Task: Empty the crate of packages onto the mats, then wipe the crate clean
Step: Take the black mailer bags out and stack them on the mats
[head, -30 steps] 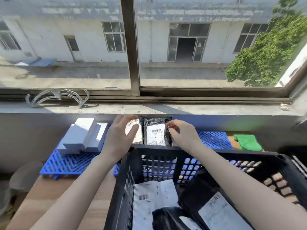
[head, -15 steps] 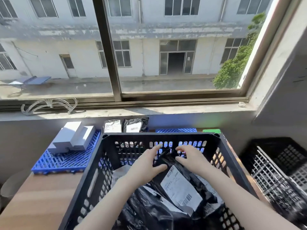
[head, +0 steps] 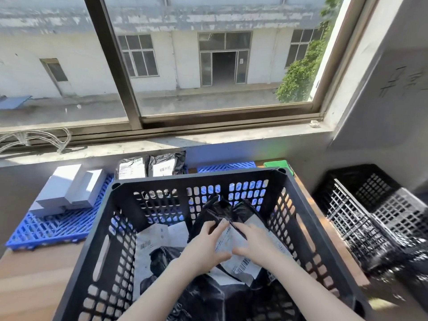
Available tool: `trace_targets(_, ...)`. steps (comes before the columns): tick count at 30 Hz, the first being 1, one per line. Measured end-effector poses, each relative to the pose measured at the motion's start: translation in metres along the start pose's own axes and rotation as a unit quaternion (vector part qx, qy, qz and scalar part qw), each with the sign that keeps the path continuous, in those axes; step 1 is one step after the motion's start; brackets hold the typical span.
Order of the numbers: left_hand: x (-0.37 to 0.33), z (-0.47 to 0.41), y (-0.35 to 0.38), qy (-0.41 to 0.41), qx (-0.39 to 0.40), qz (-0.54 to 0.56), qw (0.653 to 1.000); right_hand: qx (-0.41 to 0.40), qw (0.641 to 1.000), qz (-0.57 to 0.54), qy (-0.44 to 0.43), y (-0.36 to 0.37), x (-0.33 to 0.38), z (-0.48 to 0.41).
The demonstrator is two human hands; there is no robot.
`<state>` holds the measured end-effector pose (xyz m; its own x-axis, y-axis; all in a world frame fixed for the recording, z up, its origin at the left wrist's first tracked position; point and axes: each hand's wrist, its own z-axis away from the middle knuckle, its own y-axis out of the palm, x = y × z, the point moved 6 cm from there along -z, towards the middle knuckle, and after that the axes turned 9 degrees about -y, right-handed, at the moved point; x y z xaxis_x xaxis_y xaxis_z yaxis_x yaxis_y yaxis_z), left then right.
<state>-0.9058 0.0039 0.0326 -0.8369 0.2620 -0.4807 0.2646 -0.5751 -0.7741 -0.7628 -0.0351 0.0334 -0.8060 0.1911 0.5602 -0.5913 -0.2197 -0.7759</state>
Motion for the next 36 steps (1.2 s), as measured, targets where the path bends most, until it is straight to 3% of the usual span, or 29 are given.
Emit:
trace_targets(9,0.0,0.007,-0.02,0.024,-0.028,0.024,0.999,-0.077,0.996,-0.028,-0.042,-0.023,0.019,0.007)
trace_targets(20,0.0,0.052,-0.063,0.029,-0.129,0.075,0.988,-0.224,0.966,-0.073,-0.102,-0.087,0.053,0.042)
trace_targets(29,0.005,0.098,-0.098,0.017,-0.284,0.147,0.947,-0.285,0.912,-0.242,-0.17,-0.126,0.104,0.061)
trace_targets(36,0.008,0.108,-0.13,0.051,-0.347,0.225,0.909,-0.308,0.857,-0.356,-0.211,-0.123,0.134,0.054)
